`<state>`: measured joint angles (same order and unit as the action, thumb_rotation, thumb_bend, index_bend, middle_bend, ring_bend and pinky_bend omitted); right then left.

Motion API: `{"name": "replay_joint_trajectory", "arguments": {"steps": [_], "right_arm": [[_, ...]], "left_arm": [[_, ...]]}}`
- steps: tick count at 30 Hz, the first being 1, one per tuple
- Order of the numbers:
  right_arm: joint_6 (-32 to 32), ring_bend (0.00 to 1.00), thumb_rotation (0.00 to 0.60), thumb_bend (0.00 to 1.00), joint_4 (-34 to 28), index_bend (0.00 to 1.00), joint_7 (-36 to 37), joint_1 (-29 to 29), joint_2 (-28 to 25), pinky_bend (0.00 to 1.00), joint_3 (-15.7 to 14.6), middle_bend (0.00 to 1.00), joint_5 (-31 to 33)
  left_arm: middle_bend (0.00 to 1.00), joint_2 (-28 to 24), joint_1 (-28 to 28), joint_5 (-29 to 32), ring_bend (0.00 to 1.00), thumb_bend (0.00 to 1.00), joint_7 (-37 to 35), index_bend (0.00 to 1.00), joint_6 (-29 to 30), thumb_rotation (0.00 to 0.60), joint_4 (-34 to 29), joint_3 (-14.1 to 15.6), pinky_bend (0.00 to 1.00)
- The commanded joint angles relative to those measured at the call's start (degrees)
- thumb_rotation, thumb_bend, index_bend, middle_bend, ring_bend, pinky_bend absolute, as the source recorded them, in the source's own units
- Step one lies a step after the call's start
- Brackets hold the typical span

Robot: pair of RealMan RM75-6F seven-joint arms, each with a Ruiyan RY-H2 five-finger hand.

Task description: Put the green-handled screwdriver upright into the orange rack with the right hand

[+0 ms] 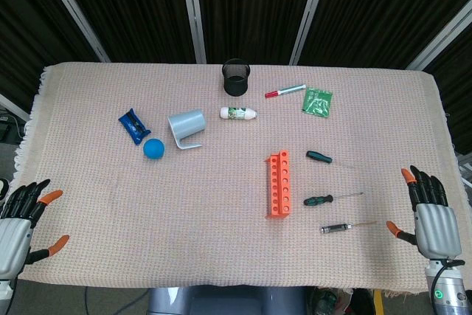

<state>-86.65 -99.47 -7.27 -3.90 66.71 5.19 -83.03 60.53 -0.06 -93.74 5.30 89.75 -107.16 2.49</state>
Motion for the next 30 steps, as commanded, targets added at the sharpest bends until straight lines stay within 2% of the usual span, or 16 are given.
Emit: {"name": "replay_joint_trajectory", "arguments": {"steps": [1, 19, 25, 30], "right_arm": [[0.07, 0.00, 0.600, 0.08, 0.26, 0.02, -0.02, -0.10, 0.28, 0.00, -0.01, 0.00, -0.19], [-0.01, 0.00, 0.600, 0.08, 0.90, 0.09, 1.55, 0.29, 0.49, 0.00, -0.46, 0.00, -0.79], [0.07, 0.00, 0.600, 0.09, -0.25, 0.12, -0.08, 0.24, 0.72, 0.00, -0.65, 0.01, -1.16], [2.36, 0.00, 0.600, 0.11, -0.60, 0.17, -1.64, -1.69, 1.00, 0.00, 0.35, 0.04, -0.69]], "left_arm": [[0.04, 0.21, -0.26, 0.41, 0.00, 0.17, 0.24, 0.20, -0.56, 0.600, 0.16, -0.19, 0.00], [0.05, 0.22, -0.96, 0.39, 0.00, 0.17, -0.04, 0.21, -1.51, 0.600, 0.44, -0.52, 0.00], [0.05, 0.35, -1.95, 0.70, 0.00, 0.17, -1.05, 0.22, -2.53, 0.600, 1.50, -1.16, 0.00], [0.05, 0.54, -2.61, 0.61, 0.00, 0.17, -0.70, 0.22, -3.53, 0.600, 1.49, -1.18, 0.00]]}}
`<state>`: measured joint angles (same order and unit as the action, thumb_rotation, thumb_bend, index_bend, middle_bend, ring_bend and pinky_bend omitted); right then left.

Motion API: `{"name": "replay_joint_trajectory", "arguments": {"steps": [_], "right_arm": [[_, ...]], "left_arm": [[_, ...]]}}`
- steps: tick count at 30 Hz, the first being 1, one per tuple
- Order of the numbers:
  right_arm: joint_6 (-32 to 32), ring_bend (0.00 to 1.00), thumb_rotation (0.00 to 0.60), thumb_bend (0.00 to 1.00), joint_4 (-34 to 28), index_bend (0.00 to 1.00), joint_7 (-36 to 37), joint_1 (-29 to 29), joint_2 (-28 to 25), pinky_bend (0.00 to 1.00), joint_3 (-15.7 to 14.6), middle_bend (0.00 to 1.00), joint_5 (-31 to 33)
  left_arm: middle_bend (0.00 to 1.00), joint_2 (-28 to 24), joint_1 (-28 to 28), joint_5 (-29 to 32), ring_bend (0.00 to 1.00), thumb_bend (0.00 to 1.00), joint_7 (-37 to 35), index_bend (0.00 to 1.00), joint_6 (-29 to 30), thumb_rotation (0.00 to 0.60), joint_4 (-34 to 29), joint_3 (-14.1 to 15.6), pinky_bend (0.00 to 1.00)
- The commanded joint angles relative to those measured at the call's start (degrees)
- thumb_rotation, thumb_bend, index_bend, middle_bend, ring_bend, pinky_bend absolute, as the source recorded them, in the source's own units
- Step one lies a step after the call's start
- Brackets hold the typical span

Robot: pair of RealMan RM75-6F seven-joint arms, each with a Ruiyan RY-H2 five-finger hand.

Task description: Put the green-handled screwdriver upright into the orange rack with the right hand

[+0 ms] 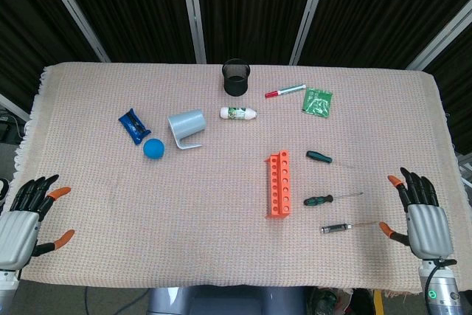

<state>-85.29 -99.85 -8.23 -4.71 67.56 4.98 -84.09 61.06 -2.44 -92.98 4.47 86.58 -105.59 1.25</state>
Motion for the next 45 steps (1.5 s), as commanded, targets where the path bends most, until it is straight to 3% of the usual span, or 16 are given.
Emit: {"name": "replay_joint_trajectory", "arguments": {"steps": [1, 6, 12, 18, 28, 34, 45], "right_arm": [[1.77, 0.00, 0.600, 0.11, -0.35, 0.18, -1.32, -1.61, 0.24, 0.00, 1.13, 0.04, 0.85], [4.33, 0.00, 0.600, 0.13, -0.67, 0.21, -3.31, -4.25, 0.62, 0.00, 3.35, 0.07, 2.80], [12.88, 0.00, 0.600, 0.13, -0.31, 0.25, -9.37, -11.73, 1.12, 0.00, 8.11, 0.09, 9.22], [19.33, 0.00, 0.600, 0.14, 2.99, 0.27, -15.65, -17.98, 3.05, 0.00, 10.36, 0.09, 15.22], [26.75, 0.00, 0.600, 0.17, 9.47, 0.30, -25.49, -25.90, 7.25, 0.00, 10.32, 0.10, 24.02], [28.02, 0.00, 0.600, 0.19, 12.51, 0.31, -33.14, -29.98, 10.00, 0.00, 9.67, 0.10, 28.84], [34.96, 0.00, 0.600, 0.27, 18.97, 0.32, -37.87, -38.35, 15.71, 0.00, 10.40, 0.10, 41.48]], "left_arm": [[0.05, -0.01, -0.47, -0.36, 0.00, 0.17, 0.14, 0.22, -0.71, 0.600, -0.19, 0.14, 0.00], [0.05, 0.04, -0.92, -0.34, 0.00, 0.17, 0.45, 0.24, -1.11, 0.600, -0.33, -0.07, 0.00], [0.05, -0.08, -1.82, -0.18, 0.00, 0.18, 2.25, 0.24, -1.92, 0.600, -1.16, -0.59, 0.00], [0.05, -0.21, -2.47, -0.65, 0.00, 0.18, 3.62, 0.24, -2.41, 0.600, -2.03, -0.69, 0.00], [0.05, -0.10, -2.91, -0.41, 0.00, 0.18, 5.41, 0.25, -2.79, 0.600, -2.89, -0.82, 0.00], [0.05, 0.02, -3.12, -0.35, 0.00, 0.18, 5.51, 0.25, -2.85, 0.600, -2.91, -0.90, 0.00], [0.05, 0.20, -3.10, 0.59, 0.00, 0.18, 4.60, 0.25, -3.08, 0.600, -1.81, -0.67, 0.00]]}}
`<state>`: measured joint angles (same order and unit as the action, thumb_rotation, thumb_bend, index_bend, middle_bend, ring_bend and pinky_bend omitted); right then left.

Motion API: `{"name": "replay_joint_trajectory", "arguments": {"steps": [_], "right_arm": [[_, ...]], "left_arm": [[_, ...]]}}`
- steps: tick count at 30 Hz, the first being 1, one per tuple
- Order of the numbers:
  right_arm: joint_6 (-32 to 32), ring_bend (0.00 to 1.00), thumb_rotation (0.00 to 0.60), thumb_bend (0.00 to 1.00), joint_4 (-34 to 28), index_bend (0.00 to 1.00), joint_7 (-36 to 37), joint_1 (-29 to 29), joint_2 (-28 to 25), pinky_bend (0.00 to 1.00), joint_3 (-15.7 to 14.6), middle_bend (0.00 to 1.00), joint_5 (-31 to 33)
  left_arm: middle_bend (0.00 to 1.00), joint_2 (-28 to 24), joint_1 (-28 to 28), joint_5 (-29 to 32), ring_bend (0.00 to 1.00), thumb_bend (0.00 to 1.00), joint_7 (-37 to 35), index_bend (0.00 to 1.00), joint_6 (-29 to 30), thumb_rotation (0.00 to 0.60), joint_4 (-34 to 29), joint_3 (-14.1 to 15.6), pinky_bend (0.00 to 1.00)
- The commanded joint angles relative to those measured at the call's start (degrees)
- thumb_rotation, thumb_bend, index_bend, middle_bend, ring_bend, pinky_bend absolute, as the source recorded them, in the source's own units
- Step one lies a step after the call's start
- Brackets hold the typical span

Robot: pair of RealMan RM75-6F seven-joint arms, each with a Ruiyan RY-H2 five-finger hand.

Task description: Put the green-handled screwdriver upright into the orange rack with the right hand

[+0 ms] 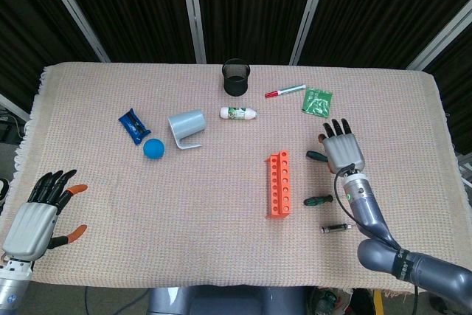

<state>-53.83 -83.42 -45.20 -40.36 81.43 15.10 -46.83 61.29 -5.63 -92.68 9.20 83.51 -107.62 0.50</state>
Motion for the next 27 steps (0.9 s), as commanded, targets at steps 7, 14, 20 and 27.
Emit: {"name": "replay_joint_trajectory", "arguments": {"steps": [7, 14, 20, 27], "right_arm": [[9.36, 0.00, 0.600, 0.31, 6.30, 0.31, -2.55, -8.12, 2.65, 0.00, -0.42, 0.10, 14.63], [11.79, 0.00, 0.600, 0.31, 9.12, 0.31, -3.51, -12.22, 3.23, 0.00, -2.99, 0.10, 22.30], [13.05, 0.00, 0.600, 0.32, 11.07, 0.32, -3.05, -14.43, 3.84, 0.00, -5.12, 0.10, 25.54], [13.62, 0.00, 0.600, 0.32, 12.48, 0.33, -2.96, -15.84, 4.04, 0.00, -7.53, 0.10, 27.76]], "left_arm": [[0.05, 0.01, 0.10, 0.93, 0.00, 0.18, -0.28, 0.25, -0.15, 0.600, 0.41, 0.13, 0.00], [0.05, 0.02, 0.16, 1.23, 0.00, 0.18, -0.37, 0.25, -0.03, 0.600, 0.54, 0.16, 0.00], [0.05, -0.16, 0.23, 1.73, 0.00, 0.18, -0.71, 0.25, -0.22, 0.600, 0.77, 0.31, 0.00], [0.05, -0.03, 0.24, 2.00, 0.00, 0.18, -0.94, 0.25, -0.26, 0.600, 0.98, 0.32, 0.00]]}}
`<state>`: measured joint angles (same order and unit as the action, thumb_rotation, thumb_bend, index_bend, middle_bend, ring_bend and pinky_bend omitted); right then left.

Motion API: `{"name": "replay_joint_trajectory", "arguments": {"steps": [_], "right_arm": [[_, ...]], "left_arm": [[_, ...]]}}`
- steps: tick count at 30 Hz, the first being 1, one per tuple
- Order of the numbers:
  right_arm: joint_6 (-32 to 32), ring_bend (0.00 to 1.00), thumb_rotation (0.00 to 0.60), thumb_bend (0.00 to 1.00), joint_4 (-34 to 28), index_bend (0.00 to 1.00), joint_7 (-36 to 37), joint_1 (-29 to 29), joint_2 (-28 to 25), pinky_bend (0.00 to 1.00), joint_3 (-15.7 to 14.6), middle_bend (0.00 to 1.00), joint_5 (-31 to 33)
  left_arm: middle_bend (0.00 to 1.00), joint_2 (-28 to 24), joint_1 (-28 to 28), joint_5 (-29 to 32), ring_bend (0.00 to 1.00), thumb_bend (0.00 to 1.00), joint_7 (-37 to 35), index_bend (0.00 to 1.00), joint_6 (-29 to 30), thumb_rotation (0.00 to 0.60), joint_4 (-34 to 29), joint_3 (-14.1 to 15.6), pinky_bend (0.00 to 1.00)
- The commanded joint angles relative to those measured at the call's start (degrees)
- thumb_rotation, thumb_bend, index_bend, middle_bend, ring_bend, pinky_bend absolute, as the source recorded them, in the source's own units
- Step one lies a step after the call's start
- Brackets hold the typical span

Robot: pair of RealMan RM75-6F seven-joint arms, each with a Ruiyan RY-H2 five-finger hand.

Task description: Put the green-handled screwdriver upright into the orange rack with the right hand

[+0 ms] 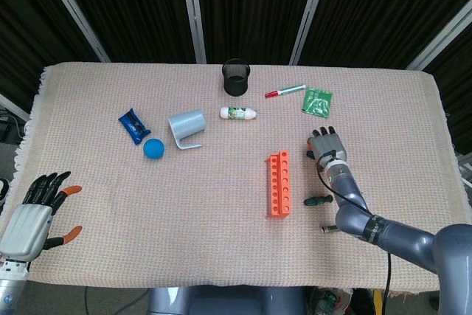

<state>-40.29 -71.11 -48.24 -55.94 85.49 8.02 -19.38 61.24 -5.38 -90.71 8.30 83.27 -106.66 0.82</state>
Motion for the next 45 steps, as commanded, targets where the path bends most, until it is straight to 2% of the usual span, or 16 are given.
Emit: {"name": "replay_joint_trajectory", "arguments": {"steps": [1, 11, 19, 26, 35, 45], "right_arm": [[0.11, 0.00, 0.600, 0.32, 0.11, 0.34, 0.20, -0.37, -0.15, 0.00, -0.80, 0.10, 0.49], [-2.49, 0.00, 0.600, 0.32, -6.87, 0.37, 4.83, 0.84, -3.72, 0.00, -2.97, 0.10, -2.83], [-4.67, 0.00, 0.600, 0.32, -3.48, 0.37, 6.46, 0.63, -0.86, 0.00, -3.55, 0.10, -4.50], [-7.47, 0.00, 0.600, 0.21, -1.21, 0.37, 4.72, 0.31, 1.32, 0.00, -4.90, 0.10, -6.43], [-9.62, 0.00, 0.600, 0.21, 1.40, 0.40, 3.49, 0.93, 4.29, 0.00, -5.85, 0.12, -9.45], [-9.49, 0.00, 0.600, 0.21, 3.52, 0.42, 2.36, 1.18, 5.85, 0.00, -5.51, 0.12, -10.65]], "left_arm": [[0.05, 0.02, -0.02, 0.03, 0.00, 0.18, -0.08, 0.25, -0.01, 0.600, 0.03, 0.00, 0.00], [0.05, 0.40, -0.18, -0.08, 0.00, 0.18, -0.31, 0.25, -0.08, 0.600, 0.15, 0.02, 0.00], [0.05, 0.07, 0.27, 0.21, 0.00, 0.18, -0.75, 0.25, 0.52, 0.600, 0.56, 0.14, 0.00], [0.05, 0.22, 0.22, 0.47, 0.00, 0.18, -1.18, 0.25, 0.18, 0.600, 0.94, 0.22, 0.00], [0.05, 0.27, 0.12, 0.49, 0.00, 0.18, -1.62, 0.25, 0.08, 0.600, 1.23, 0.21, 0.00], [0.05, 0.38, 0.13, 0.79, 0.00, 0.18, -2.15, 0.25, -0.27, 0.600, 1.57, 0.39, 0.00]]}}
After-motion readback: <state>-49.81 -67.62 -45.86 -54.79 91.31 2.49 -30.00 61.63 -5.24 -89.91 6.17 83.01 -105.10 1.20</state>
